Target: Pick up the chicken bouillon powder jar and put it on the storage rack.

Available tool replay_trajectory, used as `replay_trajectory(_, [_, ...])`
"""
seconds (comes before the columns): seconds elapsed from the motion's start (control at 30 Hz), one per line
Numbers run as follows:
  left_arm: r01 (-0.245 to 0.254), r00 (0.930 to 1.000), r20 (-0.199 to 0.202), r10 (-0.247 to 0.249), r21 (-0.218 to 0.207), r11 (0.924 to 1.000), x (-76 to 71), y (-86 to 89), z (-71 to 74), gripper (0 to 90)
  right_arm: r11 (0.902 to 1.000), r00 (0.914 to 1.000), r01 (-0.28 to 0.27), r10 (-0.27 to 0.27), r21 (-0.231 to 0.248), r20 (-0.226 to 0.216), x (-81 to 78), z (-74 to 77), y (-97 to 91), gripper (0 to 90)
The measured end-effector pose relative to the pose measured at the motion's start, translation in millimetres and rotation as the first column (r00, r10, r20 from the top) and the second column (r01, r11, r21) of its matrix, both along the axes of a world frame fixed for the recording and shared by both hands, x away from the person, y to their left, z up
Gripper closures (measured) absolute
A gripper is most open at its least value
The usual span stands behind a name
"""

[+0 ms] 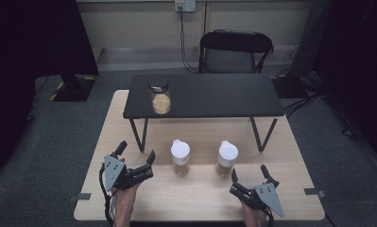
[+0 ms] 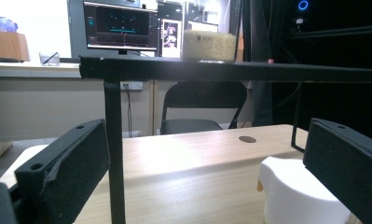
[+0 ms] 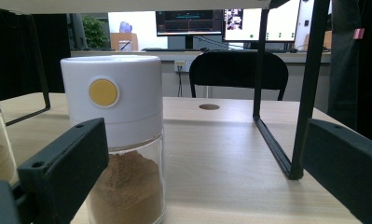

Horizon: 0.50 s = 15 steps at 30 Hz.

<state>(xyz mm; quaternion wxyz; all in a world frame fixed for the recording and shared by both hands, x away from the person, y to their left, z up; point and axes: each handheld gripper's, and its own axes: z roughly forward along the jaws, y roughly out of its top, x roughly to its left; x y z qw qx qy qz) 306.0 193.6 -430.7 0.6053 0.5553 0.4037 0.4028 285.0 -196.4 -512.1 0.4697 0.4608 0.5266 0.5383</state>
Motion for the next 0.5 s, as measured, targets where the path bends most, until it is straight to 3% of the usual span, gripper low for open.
replay_trajectory(0.5, [-0.009,0.9998,-0.016,0.01,0.014,0.9999,-2.2,3.3,-21.2,0.0,1.0,1.0,0.001,-0.001,0.0,0.0,0.0,0.0,0.0,0.0])
